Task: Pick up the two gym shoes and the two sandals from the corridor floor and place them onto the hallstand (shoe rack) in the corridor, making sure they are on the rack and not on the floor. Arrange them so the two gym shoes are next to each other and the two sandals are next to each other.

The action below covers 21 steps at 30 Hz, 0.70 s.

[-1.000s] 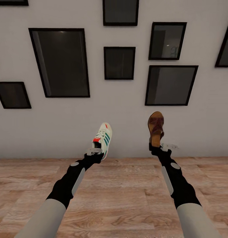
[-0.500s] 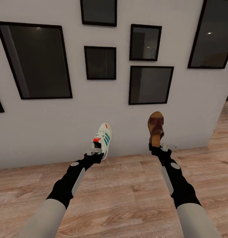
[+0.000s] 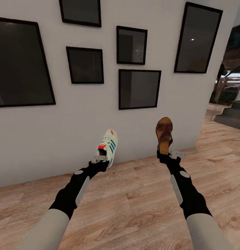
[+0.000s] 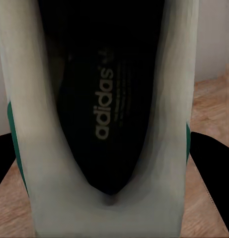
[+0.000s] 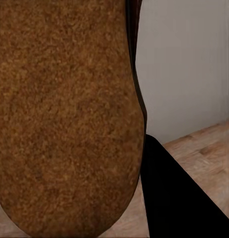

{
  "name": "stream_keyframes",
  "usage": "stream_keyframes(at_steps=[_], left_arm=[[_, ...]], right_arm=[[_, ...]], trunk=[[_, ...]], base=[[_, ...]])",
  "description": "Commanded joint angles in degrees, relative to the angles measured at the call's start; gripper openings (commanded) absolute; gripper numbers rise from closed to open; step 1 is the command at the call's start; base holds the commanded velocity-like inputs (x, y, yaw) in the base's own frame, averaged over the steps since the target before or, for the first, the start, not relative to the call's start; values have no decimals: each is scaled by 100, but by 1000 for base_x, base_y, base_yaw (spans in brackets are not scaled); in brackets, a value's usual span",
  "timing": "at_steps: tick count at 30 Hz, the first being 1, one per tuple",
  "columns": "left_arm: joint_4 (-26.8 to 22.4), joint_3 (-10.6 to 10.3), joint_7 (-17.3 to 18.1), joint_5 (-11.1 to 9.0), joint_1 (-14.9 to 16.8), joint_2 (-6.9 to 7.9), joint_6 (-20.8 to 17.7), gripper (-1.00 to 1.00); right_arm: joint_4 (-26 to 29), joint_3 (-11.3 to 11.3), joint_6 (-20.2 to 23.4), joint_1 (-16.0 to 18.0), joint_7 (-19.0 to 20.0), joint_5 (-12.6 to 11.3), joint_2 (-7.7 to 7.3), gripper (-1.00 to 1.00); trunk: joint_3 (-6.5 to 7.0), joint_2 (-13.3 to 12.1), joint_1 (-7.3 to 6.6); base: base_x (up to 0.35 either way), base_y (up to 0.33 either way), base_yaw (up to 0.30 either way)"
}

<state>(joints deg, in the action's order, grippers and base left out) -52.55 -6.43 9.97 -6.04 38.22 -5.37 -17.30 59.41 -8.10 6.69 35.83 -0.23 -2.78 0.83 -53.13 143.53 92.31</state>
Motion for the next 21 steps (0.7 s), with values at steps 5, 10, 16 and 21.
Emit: stream_keyframes(at_steps=[5,10,16,21], left_arm=[[-10,1,5,-64,2,1,-41,-100],[-9,1,7,-66,2,1,-43,-100],[-5,1,5,-69,2,1,-46,-100],[-5,1,7,-72,2,-1,-51,-100]], right_arm=[[10,-8,34,3,-3,-48,5,-100],[10,-15,34,3,-3,-48,5,-100],[10,-17,34,3,-3,-48,5,-100],[10,-15,34,3,-3,-48,5,-100]], trunk=[[-6,3,-1],[-6,3,-1],[-6,3,-1],[-6,3,-1]], base=[[0,0,-300],[0,0,-300],[0,0,-300],[0,0,-300]])
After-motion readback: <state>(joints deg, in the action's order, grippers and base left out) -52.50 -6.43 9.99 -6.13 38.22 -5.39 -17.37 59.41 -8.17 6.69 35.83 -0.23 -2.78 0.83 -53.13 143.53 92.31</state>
